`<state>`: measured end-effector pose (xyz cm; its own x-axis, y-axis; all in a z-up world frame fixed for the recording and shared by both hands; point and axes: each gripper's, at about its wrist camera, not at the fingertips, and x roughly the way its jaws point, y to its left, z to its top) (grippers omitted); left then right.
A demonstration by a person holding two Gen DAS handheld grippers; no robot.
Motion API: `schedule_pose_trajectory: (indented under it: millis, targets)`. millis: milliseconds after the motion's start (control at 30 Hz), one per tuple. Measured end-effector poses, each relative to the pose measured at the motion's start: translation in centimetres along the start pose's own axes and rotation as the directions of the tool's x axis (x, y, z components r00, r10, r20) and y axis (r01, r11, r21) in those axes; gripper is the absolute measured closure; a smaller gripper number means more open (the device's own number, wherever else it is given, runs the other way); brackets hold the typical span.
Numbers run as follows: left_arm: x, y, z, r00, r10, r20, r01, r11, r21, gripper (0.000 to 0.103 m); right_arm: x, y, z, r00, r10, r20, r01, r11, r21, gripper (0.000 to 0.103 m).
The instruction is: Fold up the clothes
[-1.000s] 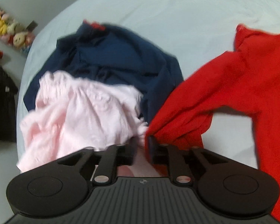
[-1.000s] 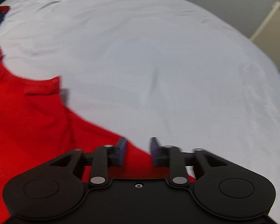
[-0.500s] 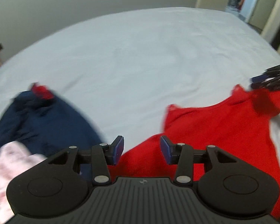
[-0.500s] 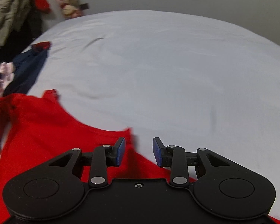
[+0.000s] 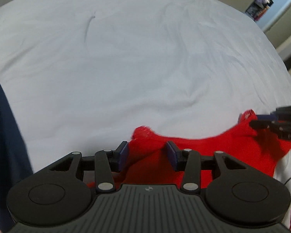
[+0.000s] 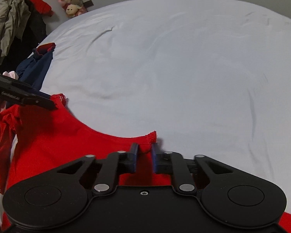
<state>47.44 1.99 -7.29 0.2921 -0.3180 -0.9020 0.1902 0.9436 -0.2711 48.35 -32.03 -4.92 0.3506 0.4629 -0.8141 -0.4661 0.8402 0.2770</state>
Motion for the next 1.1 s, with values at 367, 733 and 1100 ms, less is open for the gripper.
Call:
schedule_pose_trajectory:
  millis: [367, 733, 1100]
  targets:
    - [-2.0, -0.4, 3.8, 0.987, 0.103, 0.123, -0.101, 0.995, -0.020, 0.093, 1.7, -0.6, 2.1, 0.994, -0.102, 0.033, 0.099, 0.992, 0.075, 0.092]
    - [-3.1, -0.9, -0.8, 0.995, 0.044, 0.089, -0.051, 0.996, 0.078, 0.088, -1.1, -4.1, 2.2, 0.992, -0.120, 0.044, 0.113, 0.984, 0.135, 0.065]
    - [-2.0, 1.3, -2.9, 0.992, 0.118, 0.035, -0.119, 0.992, 0.045, 0.086, 0.0, -3.2, -1.3, 0.992, -0.113, -0.059, 0.100, 0.977, -0.187, 0.074]
